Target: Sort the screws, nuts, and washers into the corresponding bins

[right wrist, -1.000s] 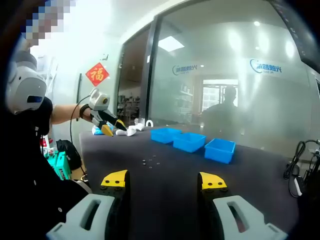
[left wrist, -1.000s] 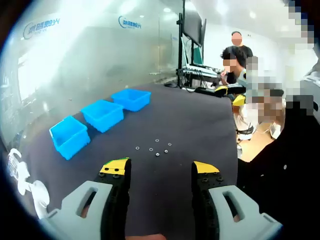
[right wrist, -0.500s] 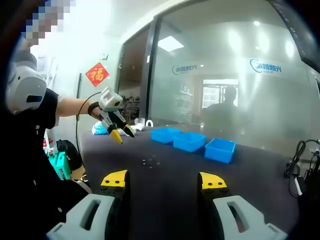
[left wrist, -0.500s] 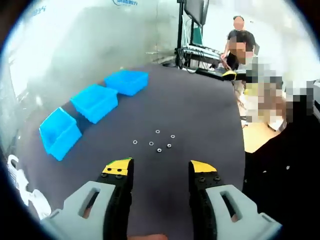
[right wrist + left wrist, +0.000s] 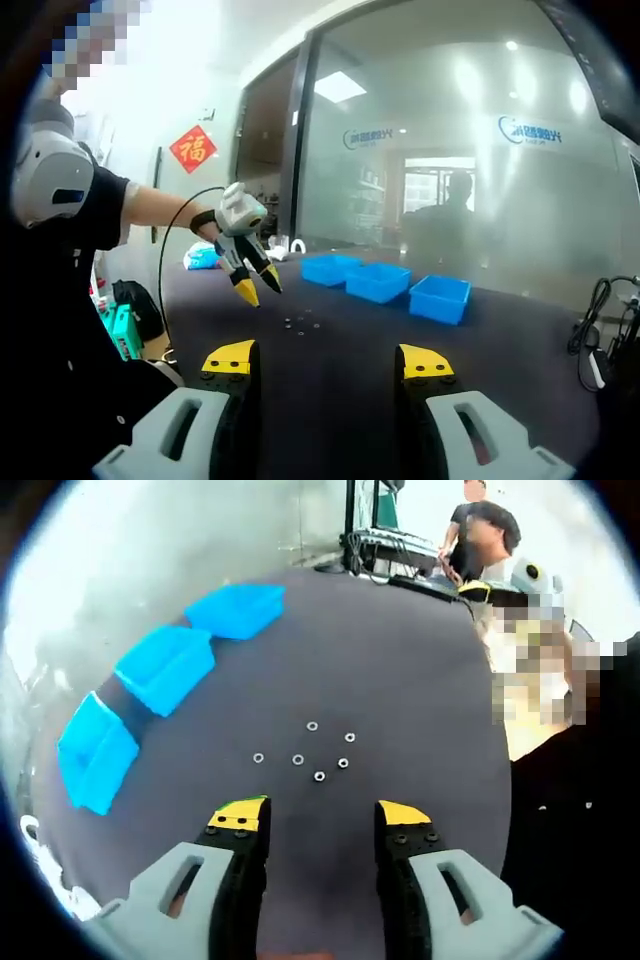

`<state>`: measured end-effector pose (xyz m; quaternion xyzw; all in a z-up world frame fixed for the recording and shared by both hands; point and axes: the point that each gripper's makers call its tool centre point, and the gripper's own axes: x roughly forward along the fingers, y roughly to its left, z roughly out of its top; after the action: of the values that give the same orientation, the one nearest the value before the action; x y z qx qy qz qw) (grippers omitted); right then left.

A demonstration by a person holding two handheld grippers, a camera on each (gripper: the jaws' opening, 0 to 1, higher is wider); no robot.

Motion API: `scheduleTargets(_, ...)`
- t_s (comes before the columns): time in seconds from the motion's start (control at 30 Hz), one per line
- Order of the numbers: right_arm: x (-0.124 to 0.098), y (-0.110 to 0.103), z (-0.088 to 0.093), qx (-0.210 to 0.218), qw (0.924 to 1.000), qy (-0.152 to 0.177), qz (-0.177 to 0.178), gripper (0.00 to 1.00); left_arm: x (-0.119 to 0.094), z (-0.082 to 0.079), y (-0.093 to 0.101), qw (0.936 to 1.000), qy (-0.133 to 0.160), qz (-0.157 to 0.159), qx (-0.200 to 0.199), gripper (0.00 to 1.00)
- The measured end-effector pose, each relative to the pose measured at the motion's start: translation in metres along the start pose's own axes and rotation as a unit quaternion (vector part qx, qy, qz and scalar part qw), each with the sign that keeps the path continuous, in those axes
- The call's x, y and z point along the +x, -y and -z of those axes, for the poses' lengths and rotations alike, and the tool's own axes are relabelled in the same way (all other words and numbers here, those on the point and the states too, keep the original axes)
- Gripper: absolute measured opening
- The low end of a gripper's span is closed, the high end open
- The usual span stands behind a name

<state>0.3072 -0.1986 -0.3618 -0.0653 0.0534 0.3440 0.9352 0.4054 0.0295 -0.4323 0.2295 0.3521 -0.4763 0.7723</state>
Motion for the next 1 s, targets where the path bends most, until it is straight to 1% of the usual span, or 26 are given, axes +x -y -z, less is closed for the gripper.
scheduleTargets(0.1,0.0,0.001,0.0,0.001,1.0,0.002,0.001,0.49,0.005,0.0,0.001,0.9999,-0.012,0.001,0.0,0.4)
scheduleTargets(0.2,0.0,0.002,0.0,0.004,1.0,0.004,0.002,0.49,0.01,-0.001,0.0,0.9998,-0.02,-0.001,-0.009,0.37)
scheduleTargets(0.27,0.0,0.003,0.0,0.005,1.0,0.004,0.003,0.49,0.013,-0.002,-0.001,0.9996,-0.021,-0.001,-0.018,0.36)
scheduleTargets(0.43,-0.002,0.004,0.002,0.008,0.9999,0.006,0.004,0.49,0.021,-0.004,-0.005,0.9995,-0.023,-0.009,-0.018,0.33)
scheduleTargets(0.57,-0.004,0.007,0.005,0.012,0.9999,0.005,0.008,0.49,0.027,-0.007,-0.004,0.9993,-0.022,-0.009,-0.028,0.3)
scheduleTargets(0.7,-0.005,0.007,0.006,0.014,0.9998,0.006,0.01,0.49,0.032,-0.004,-0.002,0.999,-0.032,-0.011,-0.028,0.24)
scheduleTargets(0.83,-0.005,0.008,0.008,0.017,0.9998,0.006,0.011,0.49,0.036,-0.004,-0.001,0.9988,-0.034,-0.01,-0.033,0.23)
scheduleTargets(1.0,-0.006,0.008,0.009,0.019,0.9997,0.008,0.011,0.49,0.041,-0.002,-0.002,0.9987,-0.039,-0.014,-0.03,0.21)
